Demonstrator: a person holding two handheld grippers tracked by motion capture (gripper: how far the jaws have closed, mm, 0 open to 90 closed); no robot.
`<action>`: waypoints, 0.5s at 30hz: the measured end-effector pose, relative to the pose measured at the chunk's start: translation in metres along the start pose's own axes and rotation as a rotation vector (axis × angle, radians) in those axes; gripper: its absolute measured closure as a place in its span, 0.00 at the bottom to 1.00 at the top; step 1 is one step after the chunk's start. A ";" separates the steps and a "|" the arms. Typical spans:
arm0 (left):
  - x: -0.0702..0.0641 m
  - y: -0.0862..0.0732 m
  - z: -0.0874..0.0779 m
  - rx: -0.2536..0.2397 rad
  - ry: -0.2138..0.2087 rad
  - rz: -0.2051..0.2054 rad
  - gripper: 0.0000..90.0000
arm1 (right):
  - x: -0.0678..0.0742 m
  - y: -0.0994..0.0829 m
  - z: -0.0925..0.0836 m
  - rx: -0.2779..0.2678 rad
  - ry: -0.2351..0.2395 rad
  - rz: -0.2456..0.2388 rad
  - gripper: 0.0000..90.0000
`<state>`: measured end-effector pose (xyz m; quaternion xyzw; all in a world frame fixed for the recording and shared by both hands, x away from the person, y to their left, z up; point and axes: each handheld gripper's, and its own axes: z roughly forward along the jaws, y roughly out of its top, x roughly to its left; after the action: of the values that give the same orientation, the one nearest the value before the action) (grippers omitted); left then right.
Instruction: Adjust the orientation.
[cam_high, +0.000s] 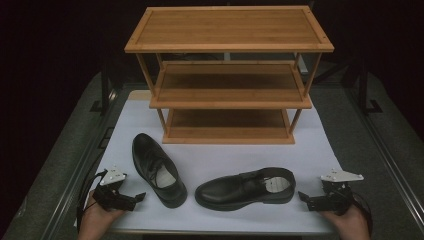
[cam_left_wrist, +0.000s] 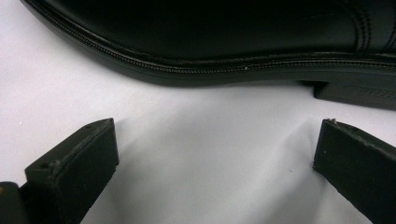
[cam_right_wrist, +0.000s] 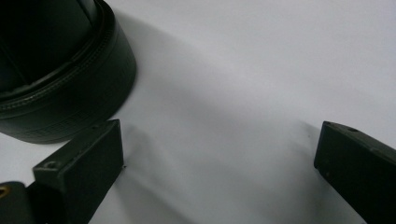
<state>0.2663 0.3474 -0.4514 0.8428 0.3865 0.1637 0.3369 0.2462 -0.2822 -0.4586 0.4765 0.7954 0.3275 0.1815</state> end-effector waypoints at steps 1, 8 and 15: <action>0.000 0.000 0.000 0.000 0.000 0.000 0.00 | 0.000 0.000 0.000 0.000 0.000 0.000 0.01; 0.000 0.000 0.000 0.004 -0.001 0.000 0.00 | 0.000 0.000 0.000 0.000 -0.002 -0.001 0.01; 0.005 0.000 -0.004 -0.024 -0.013 -0.047 0.01 | 0.000 0.000 0.000 0.002 -0.002 -0.001 0.01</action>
<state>0.2676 0.3529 -0.4486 0.8304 0.4021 0.1549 0.3532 0.2461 -0.2818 -0.4586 0.4766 0.7958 0.3262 0.1823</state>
